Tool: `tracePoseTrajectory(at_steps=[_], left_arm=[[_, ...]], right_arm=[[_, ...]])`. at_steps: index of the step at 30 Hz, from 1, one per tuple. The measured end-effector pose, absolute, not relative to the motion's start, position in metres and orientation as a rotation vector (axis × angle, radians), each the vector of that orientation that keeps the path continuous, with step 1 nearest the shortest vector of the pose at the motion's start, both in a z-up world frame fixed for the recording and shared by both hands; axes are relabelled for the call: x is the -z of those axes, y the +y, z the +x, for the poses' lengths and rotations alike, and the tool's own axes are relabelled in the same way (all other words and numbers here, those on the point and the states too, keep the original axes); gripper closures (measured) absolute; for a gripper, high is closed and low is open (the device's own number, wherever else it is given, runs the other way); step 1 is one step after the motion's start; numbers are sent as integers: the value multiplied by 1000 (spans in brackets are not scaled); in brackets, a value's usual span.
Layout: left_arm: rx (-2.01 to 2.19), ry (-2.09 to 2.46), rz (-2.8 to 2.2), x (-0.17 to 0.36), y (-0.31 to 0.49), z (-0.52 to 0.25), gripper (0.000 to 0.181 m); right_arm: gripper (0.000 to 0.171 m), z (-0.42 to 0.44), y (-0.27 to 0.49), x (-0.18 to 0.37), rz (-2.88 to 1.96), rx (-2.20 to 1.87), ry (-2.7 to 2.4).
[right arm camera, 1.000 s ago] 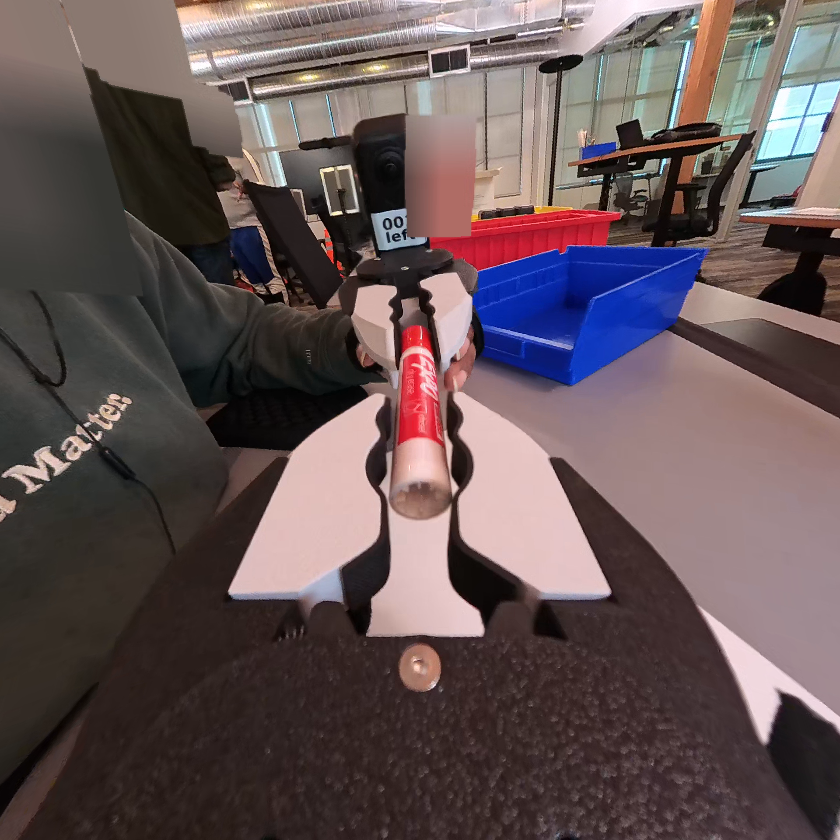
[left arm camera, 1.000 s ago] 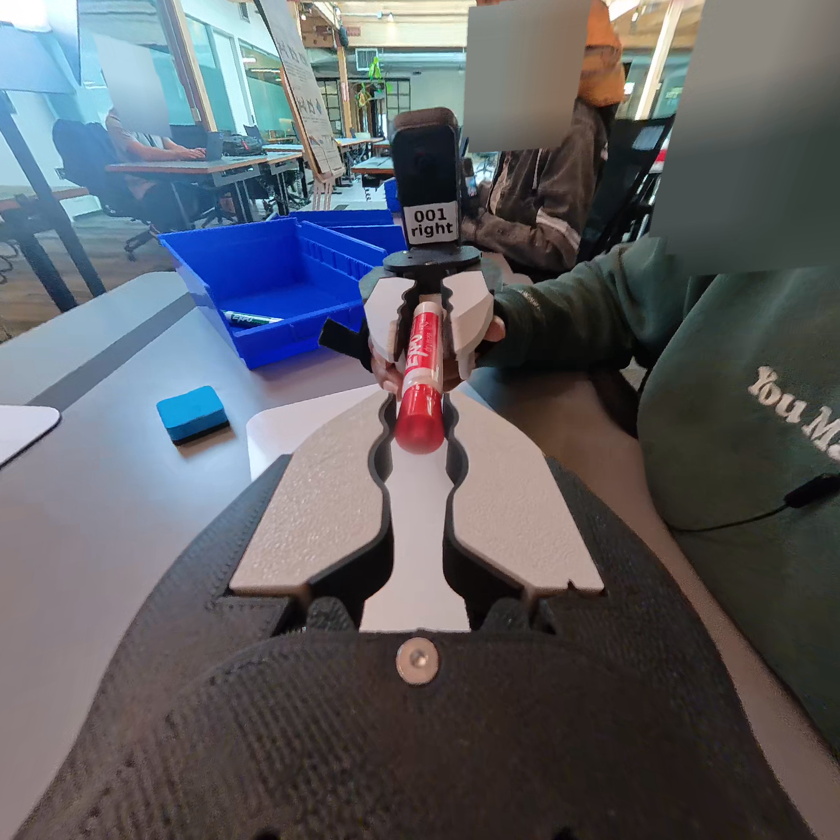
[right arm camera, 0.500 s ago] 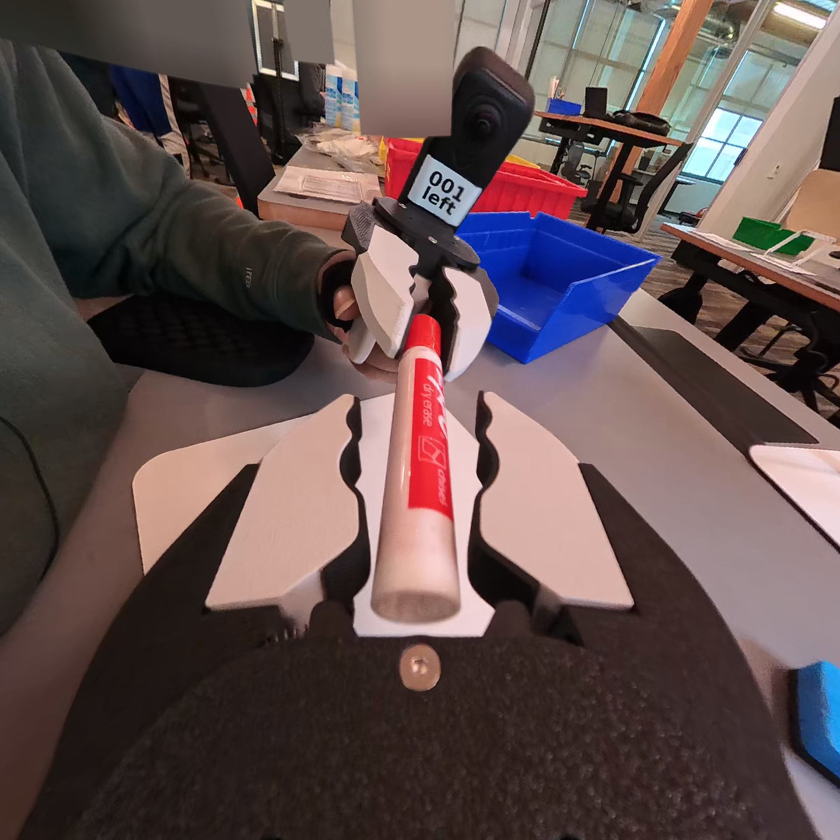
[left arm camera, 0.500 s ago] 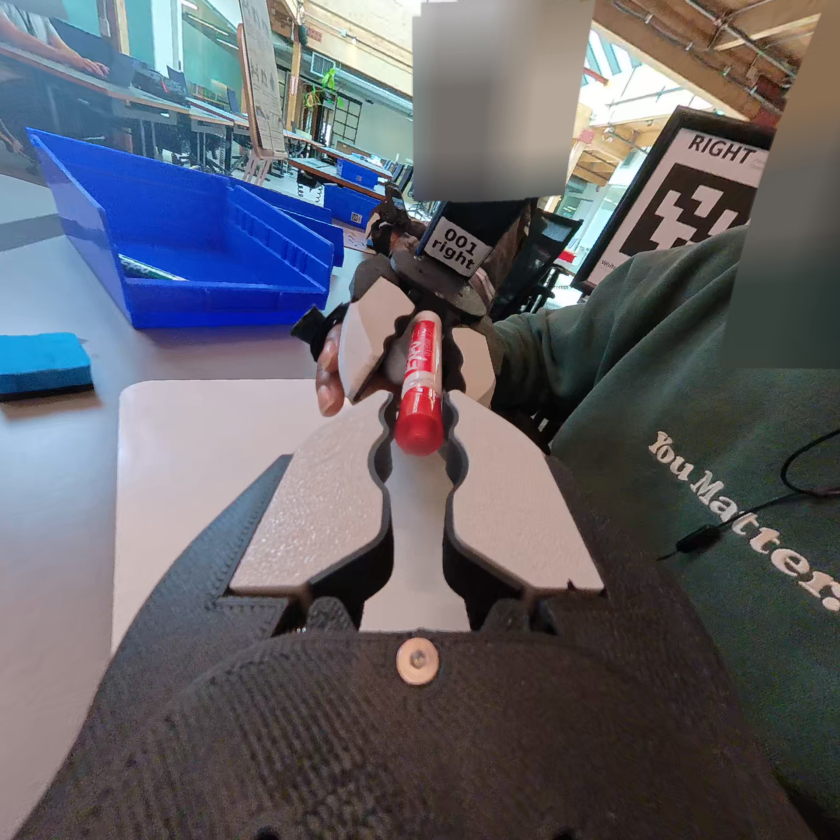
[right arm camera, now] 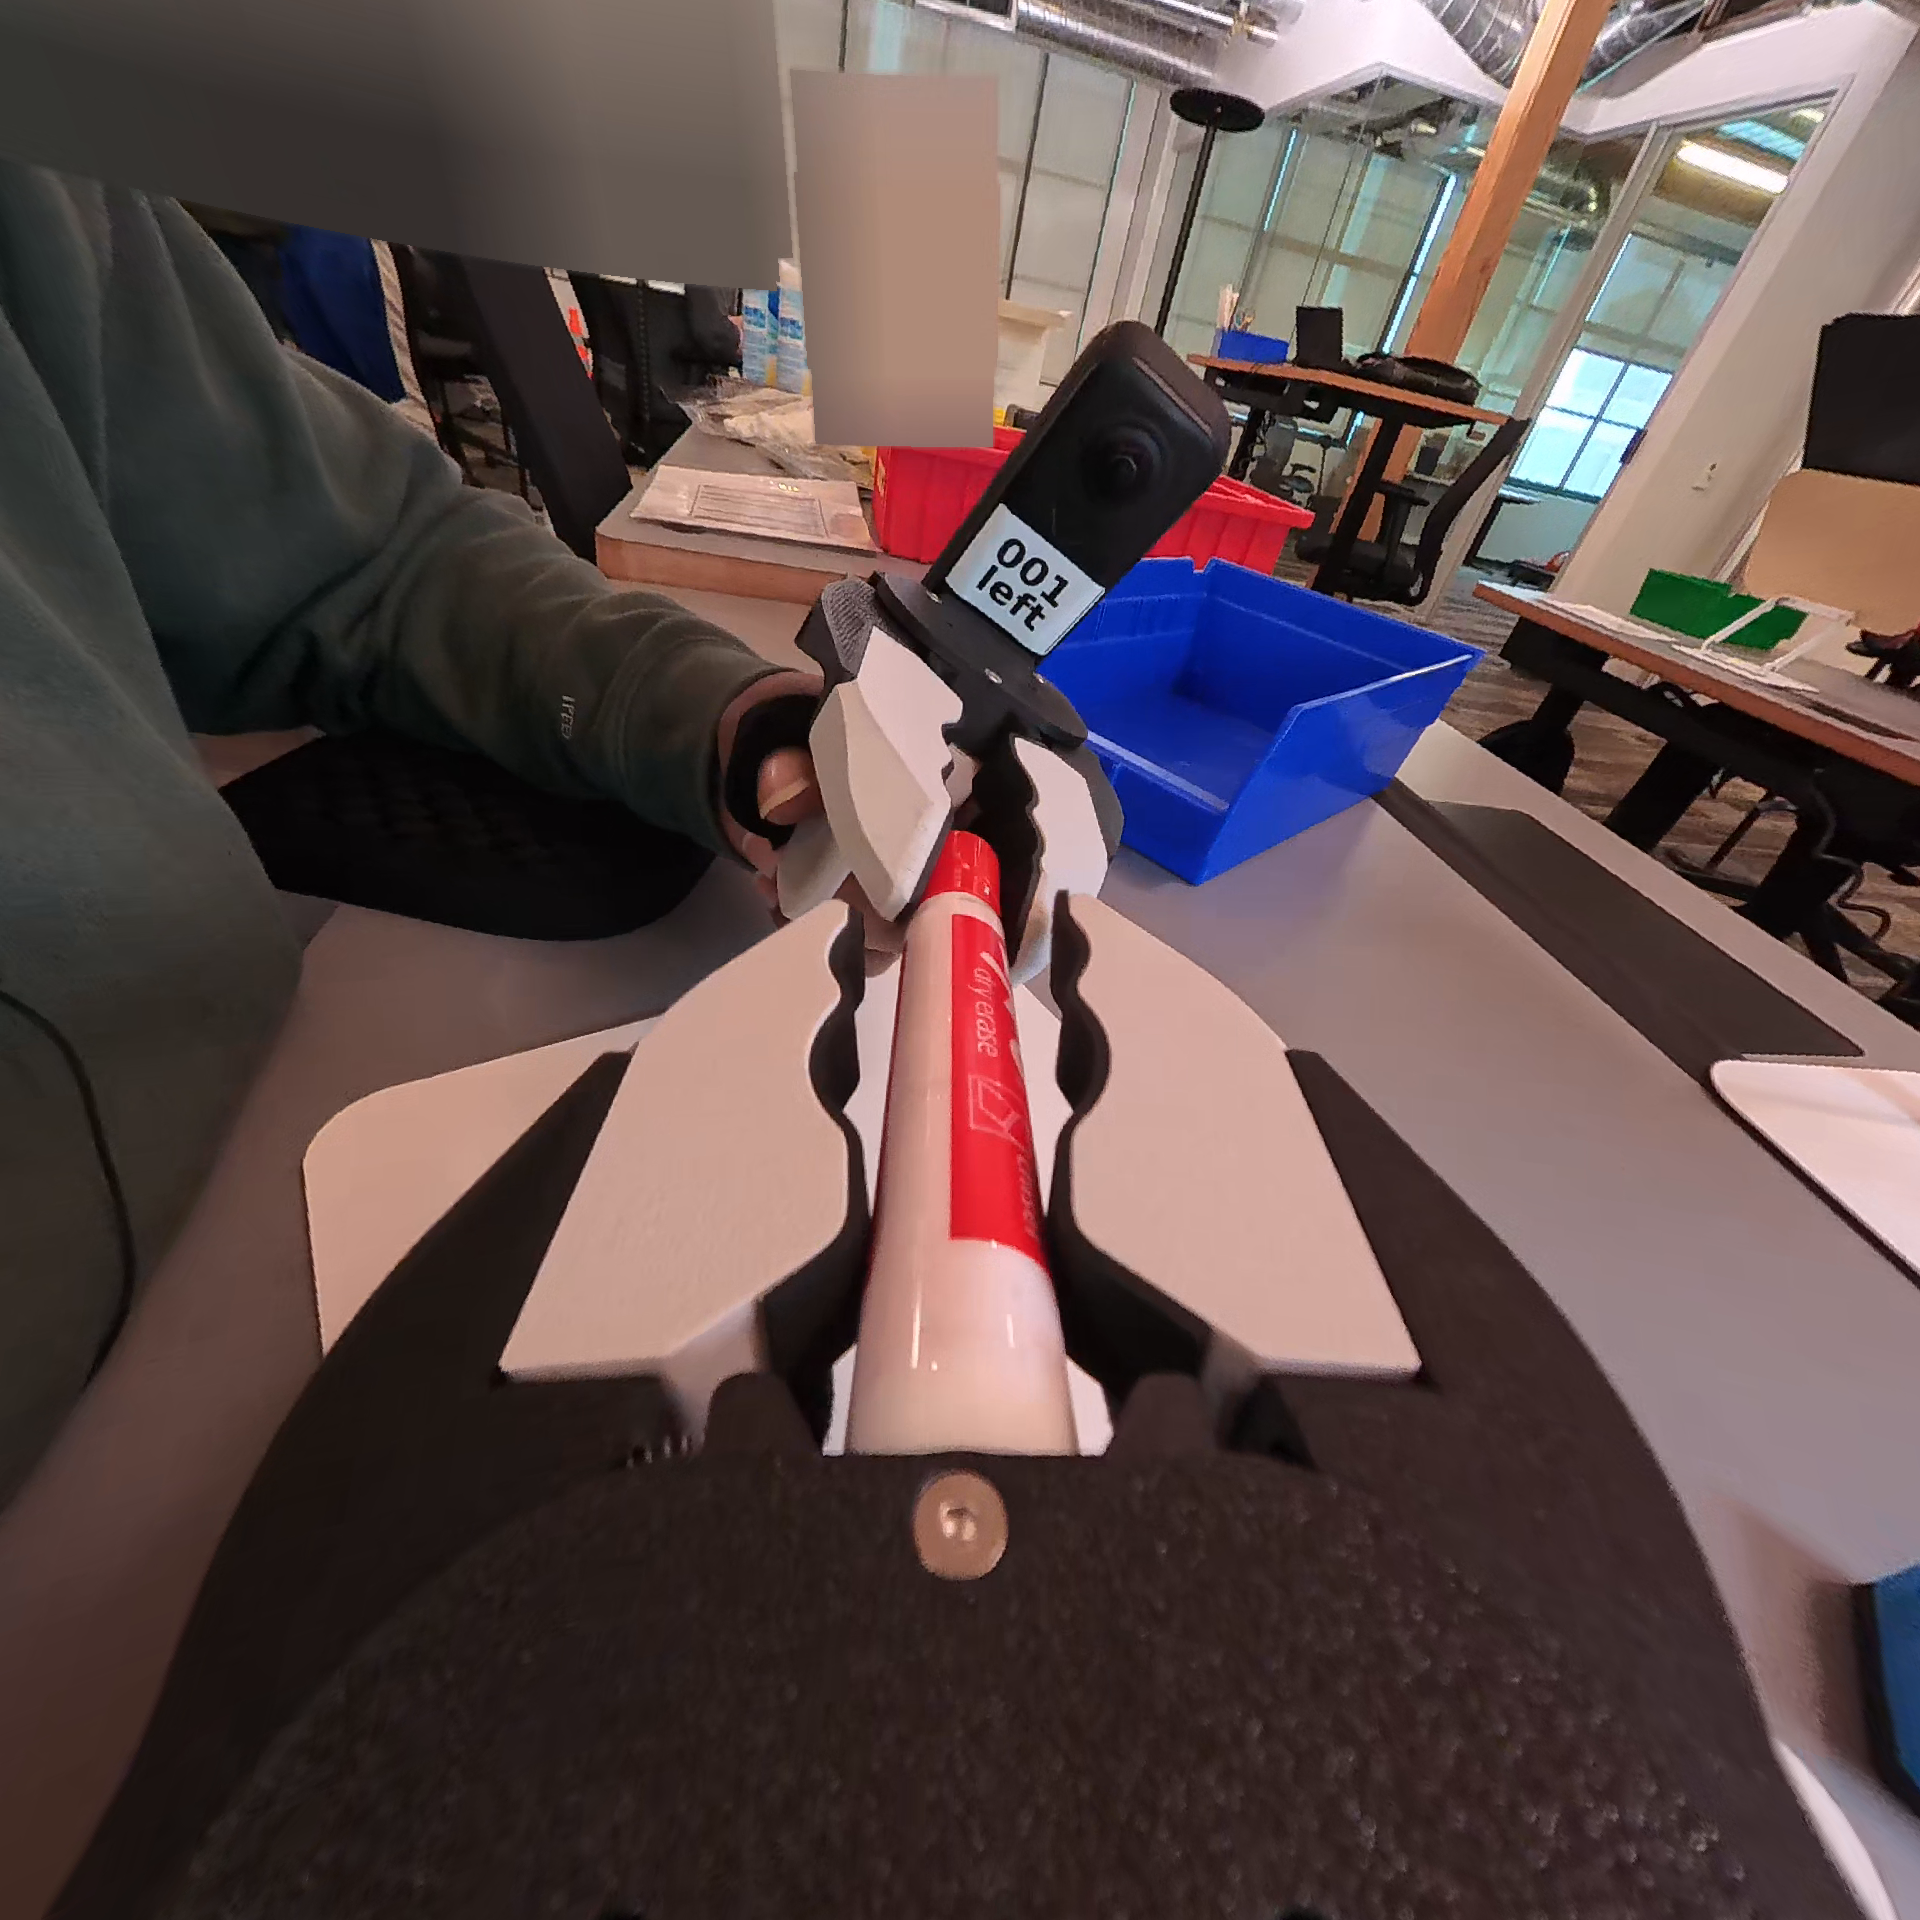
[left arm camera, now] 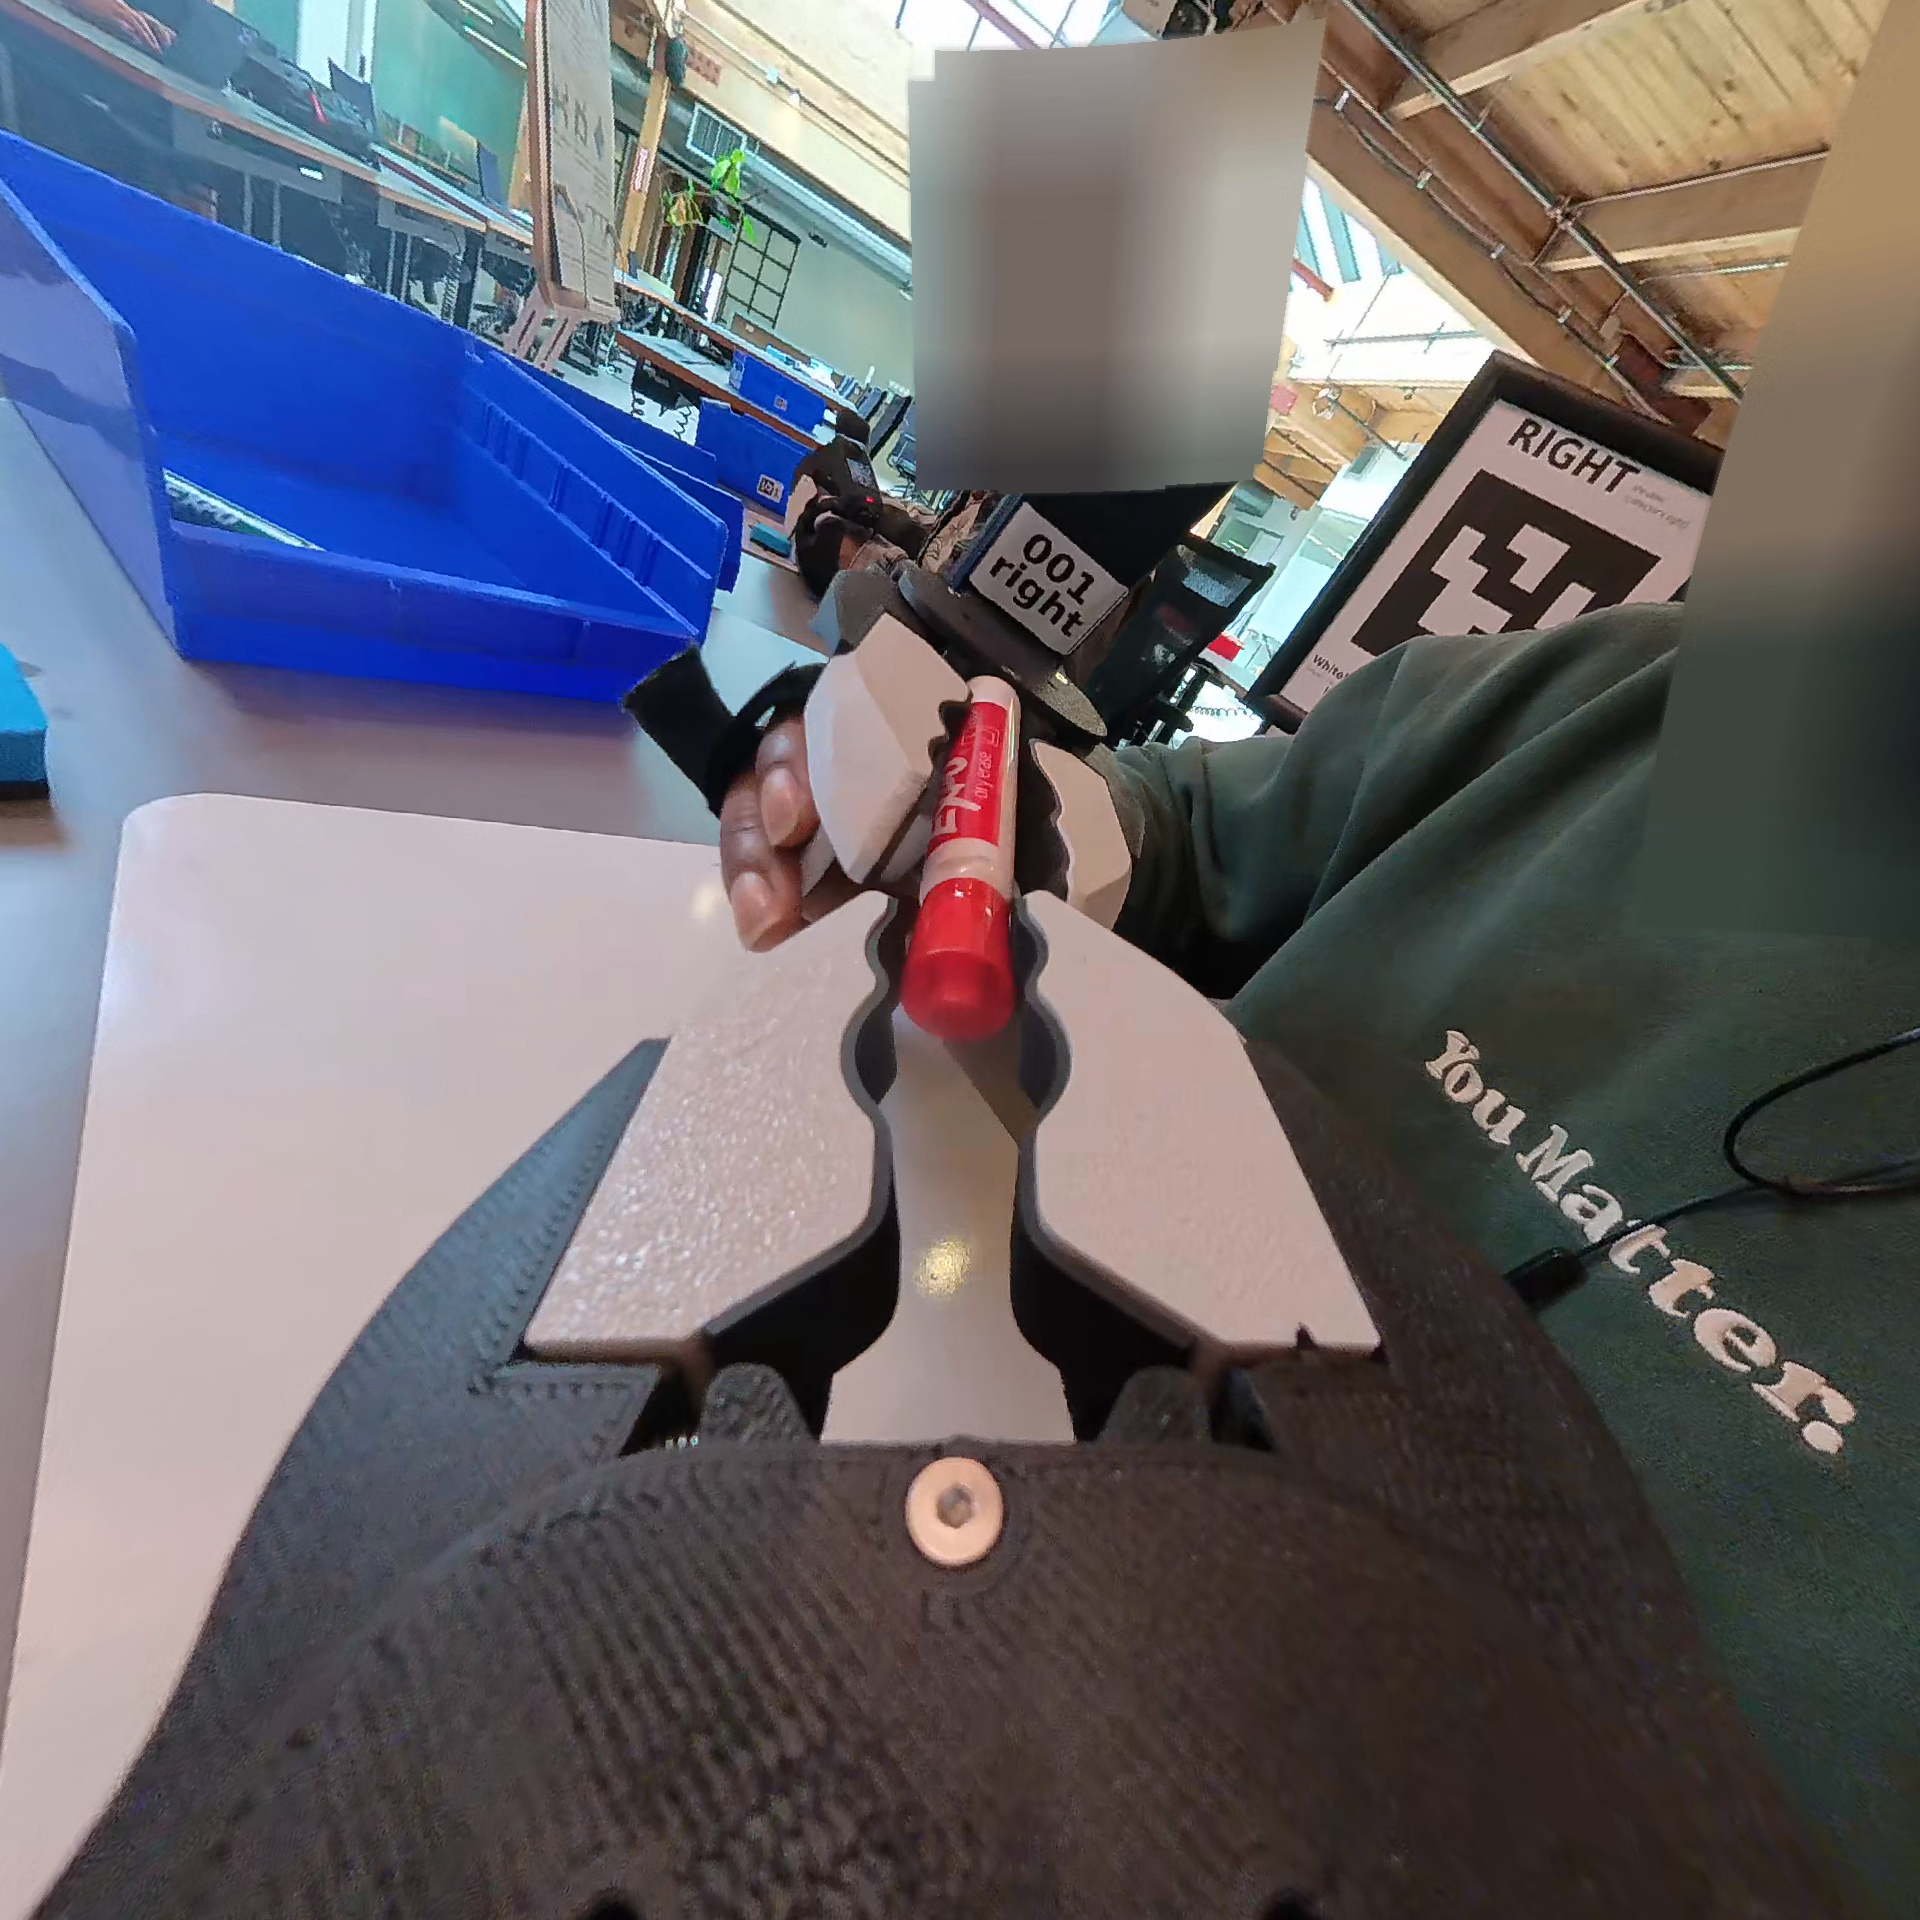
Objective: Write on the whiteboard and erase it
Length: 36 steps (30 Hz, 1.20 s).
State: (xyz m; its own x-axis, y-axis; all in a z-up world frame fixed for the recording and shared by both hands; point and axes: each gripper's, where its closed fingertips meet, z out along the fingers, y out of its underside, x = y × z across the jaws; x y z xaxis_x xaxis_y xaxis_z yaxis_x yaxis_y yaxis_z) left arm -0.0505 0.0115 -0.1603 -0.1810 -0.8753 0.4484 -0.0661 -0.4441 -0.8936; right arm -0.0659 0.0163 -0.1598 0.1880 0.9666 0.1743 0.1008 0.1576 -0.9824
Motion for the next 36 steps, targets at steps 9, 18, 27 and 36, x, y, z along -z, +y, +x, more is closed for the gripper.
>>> tracePoseTrajectory(at_steps=[9, 18, 27, 36], left_arm=[[1762, 1106, -1503, 159, 9, -52, 161], [1626, 944, -1456, 137, 48, -96, 162], [1286, 942, -1544, 174, 73, -136, 162], [1171, 833, -1526, 171, 98, -160, 162]], right_arm=[[140, -67, 14, 161, -1309, -969, -1174], [140, -32, 24, 127, -1281, -1087, -1053], [138, 27, 62, 139, -1388, -886, -962], [137, 25, 65, 147, -1446, -921, -938]])
